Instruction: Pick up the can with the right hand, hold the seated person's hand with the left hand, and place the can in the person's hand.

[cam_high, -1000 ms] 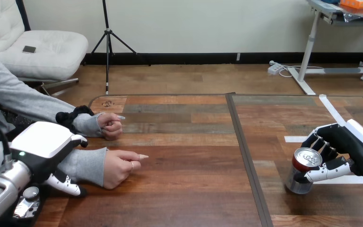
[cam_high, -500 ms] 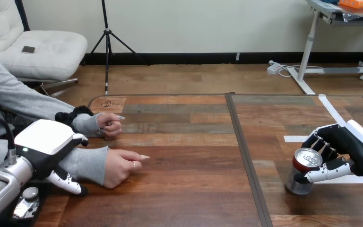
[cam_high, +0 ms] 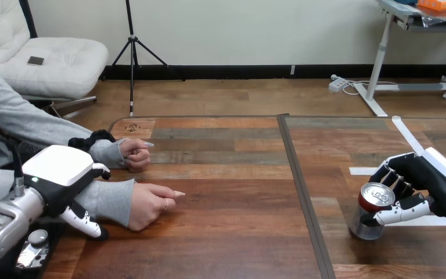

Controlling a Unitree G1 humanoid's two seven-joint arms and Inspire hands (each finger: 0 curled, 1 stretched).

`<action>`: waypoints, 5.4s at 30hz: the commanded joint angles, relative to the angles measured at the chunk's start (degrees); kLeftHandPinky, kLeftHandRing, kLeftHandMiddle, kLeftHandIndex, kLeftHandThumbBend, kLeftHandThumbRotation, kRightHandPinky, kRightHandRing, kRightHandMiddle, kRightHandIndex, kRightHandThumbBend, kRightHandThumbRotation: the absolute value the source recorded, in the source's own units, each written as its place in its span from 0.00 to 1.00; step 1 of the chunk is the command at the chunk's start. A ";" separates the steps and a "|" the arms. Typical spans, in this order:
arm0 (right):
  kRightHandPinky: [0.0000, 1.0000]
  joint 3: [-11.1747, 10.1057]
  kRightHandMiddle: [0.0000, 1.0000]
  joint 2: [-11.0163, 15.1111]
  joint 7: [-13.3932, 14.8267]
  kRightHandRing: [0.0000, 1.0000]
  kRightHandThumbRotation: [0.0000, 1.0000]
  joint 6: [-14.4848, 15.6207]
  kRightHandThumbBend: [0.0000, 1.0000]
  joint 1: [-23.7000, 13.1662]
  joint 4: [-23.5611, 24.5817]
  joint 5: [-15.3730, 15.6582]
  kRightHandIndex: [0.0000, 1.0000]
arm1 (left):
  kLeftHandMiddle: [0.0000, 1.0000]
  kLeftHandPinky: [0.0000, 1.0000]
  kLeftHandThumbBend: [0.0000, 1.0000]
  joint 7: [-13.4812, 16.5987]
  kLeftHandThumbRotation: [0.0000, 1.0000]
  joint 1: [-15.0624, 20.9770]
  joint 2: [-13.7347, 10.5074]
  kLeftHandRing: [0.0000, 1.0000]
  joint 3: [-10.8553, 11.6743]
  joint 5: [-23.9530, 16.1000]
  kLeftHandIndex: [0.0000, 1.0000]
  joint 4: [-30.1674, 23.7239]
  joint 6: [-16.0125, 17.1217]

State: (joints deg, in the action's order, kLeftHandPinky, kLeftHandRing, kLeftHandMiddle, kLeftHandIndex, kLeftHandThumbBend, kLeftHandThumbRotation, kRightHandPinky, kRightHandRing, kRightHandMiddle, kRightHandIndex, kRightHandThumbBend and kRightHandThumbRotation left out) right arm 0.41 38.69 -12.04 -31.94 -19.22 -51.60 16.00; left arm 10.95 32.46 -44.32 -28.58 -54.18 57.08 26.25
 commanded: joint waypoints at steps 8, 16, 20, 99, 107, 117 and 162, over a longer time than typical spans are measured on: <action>0.34 -1.08 0.41 1.47 0.56 0.37 0.00 -1.19 0.76 -4.05 2.47 -1.24 0.44 | 0.83 0.78 1.00 -3.32 0.46 4.10 0.93 0.81 -2.13 -0.41 0.82 2.02 -0.88; 0.34 -1.02 0.41 1.42 0.67 0.37 0.00 -1.11 0.76 -4.37 2.13 -1.15 0.44 | 0.81 0.74 1.00 -6.03 0.39 4.45 1.53 0.79 -1.33 1.54 0.80 2.76 -1.64; 0.34 -1.08 0.41 1.39 0.49 0.37 0.00 -1.19 0.76 -4.39 2.34 -1.33 0.43 | 0.79 0.68 1.00 -10.13 0.33 4.79 2.38 0.76 -0.06 4.51 0.79 3.55 -2.88; 0.30 -1.39 0.38 1.41 1.08 0.33 0.00 -2.94 0.76 -5.22 0.30 -1.85 0.43 | 0.48 0.32 0.75 -19.24 0.00 6.35 3.11 0.40 1.16 11.90 0.46 4.61 -7.09; 0.30 -1.04 0.38 1.57 2.00 0.33 0.00 -2.53 0.77 -4.88 1.13 -0.87 0.43 | 0.42 0.27 0.71 -18.76 0.00 6.61 2.87 0.34 2.13 13.27 0.41 5.32 -6.07; 0.31 -1.16 0.39 1.34 1.91 0.34 0.00 -2.29 0.76 -4.66 1.42 -1.23 0.43 | 0.36 0.23 0.64 -17.57 0.00 6.67 2.29 0.29 3.01 15.04 0.34 5.21 -4.38; 0.33 -0.88 0.41 1.02 2.08 0.36 0.00 -1.19 0.76 -4.25 1.91 -0.93 0.44 | 0.44 0.31 0.40 -10.66 0.00 2.13 -0.10 0.38 8.14 17.03 0.47 -6.46 -3.64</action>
State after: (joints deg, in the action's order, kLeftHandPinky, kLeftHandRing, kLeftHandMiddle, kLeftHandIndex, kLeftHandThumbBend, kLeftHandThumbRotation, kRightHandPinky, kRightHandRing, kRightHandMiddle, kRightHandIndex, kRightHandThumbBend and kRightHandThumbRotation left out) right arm 0.41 38.70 -11.46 -32.71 -19.26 -52.08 15.70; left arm -3.29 32.96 -41.92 -23.39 -38.02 54.85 21.60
